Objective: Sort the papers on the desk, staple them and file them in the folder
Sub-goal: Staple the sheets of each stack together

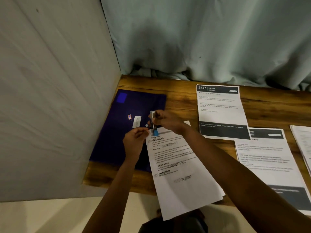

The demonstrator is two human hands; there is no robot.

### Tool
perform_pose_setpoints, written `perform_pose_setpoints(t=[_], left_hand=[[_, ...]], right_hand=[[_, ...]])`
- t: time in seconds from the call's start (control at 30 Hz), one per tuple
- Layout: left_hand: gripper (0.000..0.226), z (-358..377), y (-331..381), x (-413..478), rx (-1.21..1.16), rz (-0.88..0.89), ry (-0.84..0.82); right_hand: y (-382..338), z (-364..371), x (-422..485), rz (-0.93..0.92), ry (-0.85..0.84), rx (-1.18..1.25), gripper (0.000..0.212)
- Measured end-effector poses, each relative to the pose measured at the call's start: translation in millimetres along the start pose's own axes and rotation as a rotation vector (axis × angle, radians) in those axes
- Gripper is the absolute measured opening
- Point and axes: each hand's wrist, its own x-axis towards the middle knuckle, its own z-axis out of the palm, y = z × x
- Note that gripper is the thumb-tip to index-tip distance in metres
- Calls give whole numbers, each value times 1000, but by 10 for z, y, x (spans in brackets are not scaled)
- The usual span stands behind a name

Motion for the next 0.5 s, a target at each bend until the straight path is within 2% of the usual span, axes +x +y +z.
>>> perform_pose_setpoints(t=[0.27, 0.4, 0.5], left_hand=[[8, -2, 13, -20, 7, 14, -2], [22, -2, 45, -56, 123, 44, -92], [22, 9, 20, -71, 185, 76, -110]], right_hand=[[35, 59, 25, 2, 26, 49, 24], [49, 94, 34, -6, 43, 77, 16], [50, 114, 34, -8, 42, 96, 12]])
